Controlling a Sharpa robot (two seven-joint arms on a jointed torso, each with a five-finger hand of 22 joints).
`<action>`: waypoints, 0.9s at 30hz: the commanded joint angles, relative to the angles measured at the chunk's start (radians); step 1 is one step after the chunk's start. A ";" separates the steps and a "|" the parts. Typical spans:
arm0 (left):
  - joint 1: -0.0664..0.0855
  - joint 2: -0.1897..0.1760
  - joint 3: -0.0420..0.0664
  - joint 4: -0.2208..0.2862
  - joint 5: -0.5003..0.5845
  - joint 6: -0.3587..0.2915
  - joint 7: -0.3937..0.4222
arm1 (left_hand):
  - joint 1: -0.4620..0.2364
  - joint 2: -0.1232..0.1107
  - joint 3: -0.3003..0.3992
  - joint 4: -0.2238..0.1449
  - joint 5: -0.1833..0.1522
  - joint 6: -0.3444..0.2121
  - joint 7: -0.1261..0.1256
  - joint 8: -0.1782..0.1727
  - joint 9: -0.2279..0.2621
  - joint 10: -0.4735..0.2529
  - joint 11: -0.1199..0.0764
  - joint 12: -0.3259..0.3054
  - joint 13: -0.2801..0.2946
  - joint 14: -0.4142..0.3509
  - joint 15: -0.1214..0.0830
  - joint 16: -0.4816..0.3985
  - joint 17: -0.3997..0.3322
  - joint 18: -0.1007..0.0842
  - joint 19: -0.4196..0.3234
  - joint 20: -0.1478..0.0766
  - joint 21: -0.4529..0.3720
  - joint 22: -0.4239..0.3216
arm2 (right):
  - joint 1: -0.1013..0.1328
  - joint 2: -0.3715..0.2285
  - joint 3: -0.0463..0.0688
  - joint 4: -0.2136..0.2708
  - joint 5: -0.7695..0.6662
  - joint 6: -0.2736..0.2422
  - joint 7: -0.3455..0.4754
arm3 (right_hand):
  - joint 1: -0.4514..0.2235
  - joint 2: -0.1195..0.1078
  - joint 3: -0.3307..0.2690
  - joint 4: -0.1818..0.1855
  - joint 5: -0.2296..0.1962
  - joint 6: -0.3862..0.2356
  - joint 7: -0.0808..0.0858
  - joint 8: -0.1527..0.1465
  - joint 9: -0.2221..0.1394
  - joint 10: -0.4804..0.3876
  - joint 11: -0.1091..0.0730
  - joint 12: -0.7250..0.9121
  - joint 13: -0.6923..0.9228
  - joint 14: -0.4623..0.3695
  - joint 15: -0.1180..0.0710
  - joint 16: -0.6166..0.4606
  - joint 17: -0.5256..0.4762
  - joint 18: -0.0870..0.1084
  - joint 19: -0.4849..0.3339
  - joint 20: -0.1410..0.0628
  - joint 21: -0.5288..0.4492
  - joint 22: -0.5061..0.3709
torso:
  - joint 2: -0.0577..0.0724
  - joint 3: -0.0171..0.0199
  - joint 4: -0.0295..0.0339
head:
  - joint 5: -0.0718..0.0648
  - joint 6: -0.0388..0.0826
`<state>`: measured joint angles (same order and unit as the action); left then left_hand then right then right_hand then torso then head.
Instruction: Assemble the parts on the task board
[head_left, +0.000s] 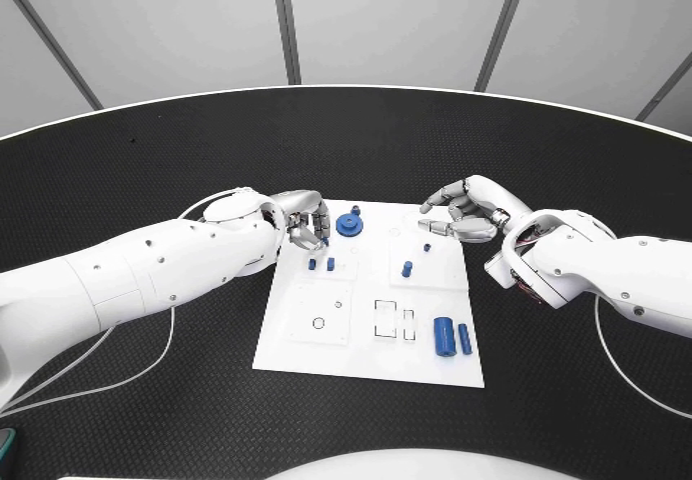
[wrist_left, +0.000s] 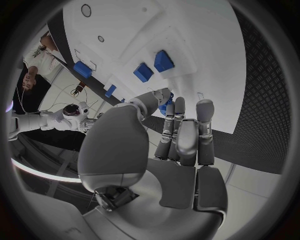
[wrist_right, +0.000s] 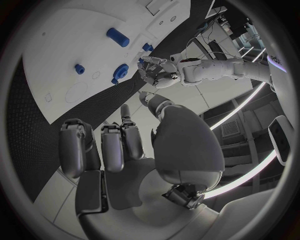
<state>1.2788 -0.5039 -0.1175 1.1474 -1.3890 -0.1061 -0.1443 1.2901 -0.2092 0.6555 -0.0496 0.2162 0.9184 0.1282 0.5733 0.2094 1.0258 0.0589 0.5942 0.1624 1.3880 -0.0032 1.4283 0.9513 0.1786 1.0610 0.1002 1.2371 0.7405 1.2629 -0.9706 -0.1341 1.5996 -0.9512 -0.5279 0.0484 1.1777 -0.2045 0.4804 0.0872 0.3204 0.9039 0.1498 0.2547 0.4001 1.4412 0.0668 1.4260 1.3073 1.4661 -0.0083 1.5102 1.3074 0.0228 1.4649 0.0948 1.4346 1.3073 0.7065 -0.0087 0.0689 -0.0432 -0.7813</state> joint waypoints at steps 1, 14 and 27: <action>0.000 0.002 0.000 0.000 0.000 0.001 0.002 | -0.006 0.004 -0.006 -0.001 -0.005 0.004 0.000 -0.003 0.001 0.008 0.002 -0.005 -0.001 0.001 -0.003 -0.006 -0.001 -0.015 0.004 0.000 0.003 0.000 | 0.000 0.001 0.000 0.000 0.000 0.000 0.000 | 0.001 -0.002 0.003 0.005 0.006 -0.003 -0.002 0.006 -0.002 0.001 -0.005 -0.002 0.115 0.073 -0.007 -0.006 0.127 0.018 0.039 -0.009 -0.005 0.115 | 0.000 0.0003 -0.0004 | 0.000 -0.001; 0.000 0.002 0.000 0.000 0.000 0.005 0.003 | -0.006 0.005 -0.006 -0.001 -0.005 0.005 0.000 -0.003 0.001 0.008 0.002 -0.005 -0.002 0.001 -0.004 -0.007 -0.004 -0.015 0.003 0.000 0.002 -0.002 | 0.000 0.000 0.000 0.000 0.000 0.000 0.000 | 0.001 -0.002 0.003 0.005 0.006 -0.003 -0.002 0.006 -0.002 0.001 -0.005 -0.002 0.115 0.073 -0.007 -0.006 0.127 0.018 0.039 -0.009 -0.005 0.115 | 0.000 -0.0001 0.0006 | -0.001 -0.003; 0.000 0.004 0.000 -0.001 0.000 0.017 -0.001 | -0.006 0.007 -0.006 0.000 -0.005 0.006 0.000 -0.003 0.001 0.010 0.001 -0.006 -0.002 -0.001 -0.004 -0.009 -0.011 -0.015 0.003 0.000 0.002 -0.002 | 0.000 -0.001 0.000 0.001 0.000 -0.001 0.000 | 0.001 -0.002 0.003 0.005 0.006 -0.003 -0.002 0.006 -0.002 0.001 -0.005 -0.002 0.115 0.073 -0.007 -0.006 0.127 0.018 0.039 -0.009 -0.005 0.115 | 0.001 0.0001 0.0002 | -0.001 -0.003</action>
<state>1.2784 -0.5003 -0.1175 1.1462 -1.3889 -0.0896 -0.1453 1.2902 -0.2092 0.6555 -0.0496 0.2162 0.9183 0.1283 0.5732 0.2092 1.0292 0.0625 0.5942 0.1617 1.3880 -0.0031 1.4240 0.9416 0.1787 1.0610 0.1002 1.2371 0.7394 1.2629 -0.9716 -0.1341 1.6002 -0.9512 -0.5288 0.0483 1.1777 -0.2045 0.4804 0.0872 0.3204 0.9039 0.1498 0.2547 0.4001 1.4412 0.0668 1.4260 1.3080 1.4661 -0.0083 1.5102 1.3073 0.0228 1.4649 0.0948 1.4346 1.3073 0.7068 -0.0085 0.0689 -0.0445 -0.7840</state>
